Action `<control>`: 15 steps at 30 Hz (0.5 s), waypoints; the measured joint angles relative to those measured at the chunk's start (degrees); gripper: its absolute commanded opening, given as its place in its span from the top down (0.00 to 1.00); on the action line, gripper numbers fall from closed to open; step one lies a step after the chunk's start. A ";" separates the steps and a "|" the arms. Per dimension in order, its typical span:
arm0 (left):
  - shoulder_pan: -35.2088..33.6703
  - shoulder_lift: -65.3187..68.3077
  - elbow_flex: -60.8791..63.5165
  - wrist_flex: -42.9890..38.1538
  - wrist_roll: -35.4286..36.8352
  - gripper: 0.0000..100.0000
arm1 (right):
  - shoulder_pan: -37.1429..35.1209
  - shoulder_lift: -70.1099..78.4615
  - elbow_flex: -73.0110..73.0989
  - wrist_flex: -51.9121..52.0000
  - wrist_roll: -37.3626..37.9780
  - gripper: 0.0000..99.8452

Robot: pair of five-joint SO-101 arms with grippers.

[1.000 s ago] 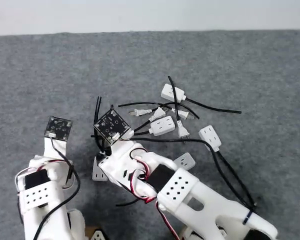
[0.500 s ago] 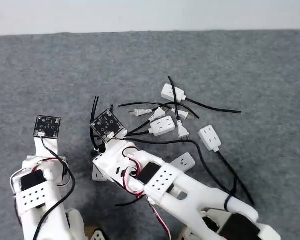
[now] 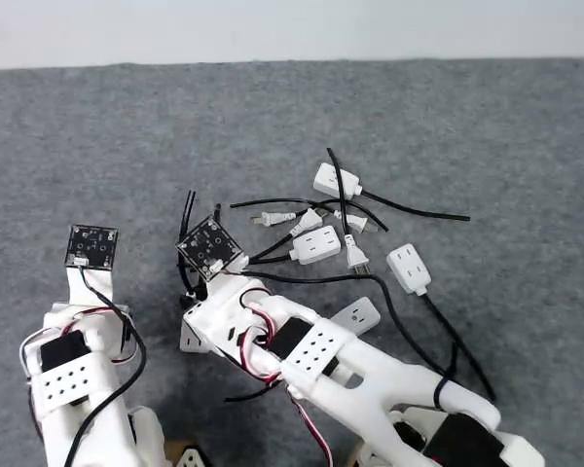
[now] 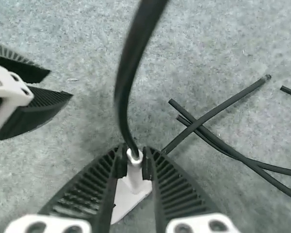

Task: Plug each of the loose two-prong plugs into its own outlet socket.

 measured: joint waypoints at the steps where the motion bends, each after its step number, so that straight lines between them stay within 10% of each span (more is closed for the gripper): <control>1: 0.00 0.00 0.00 0.00 0.00 0.87 | 0.44 0.00 0.00 0.00 0.18 0.99; 15: 0.00 0.00 0.00 0.00 0.00 0.87 | 1.93 -0.09 2.29 -0.35 6.07 0.99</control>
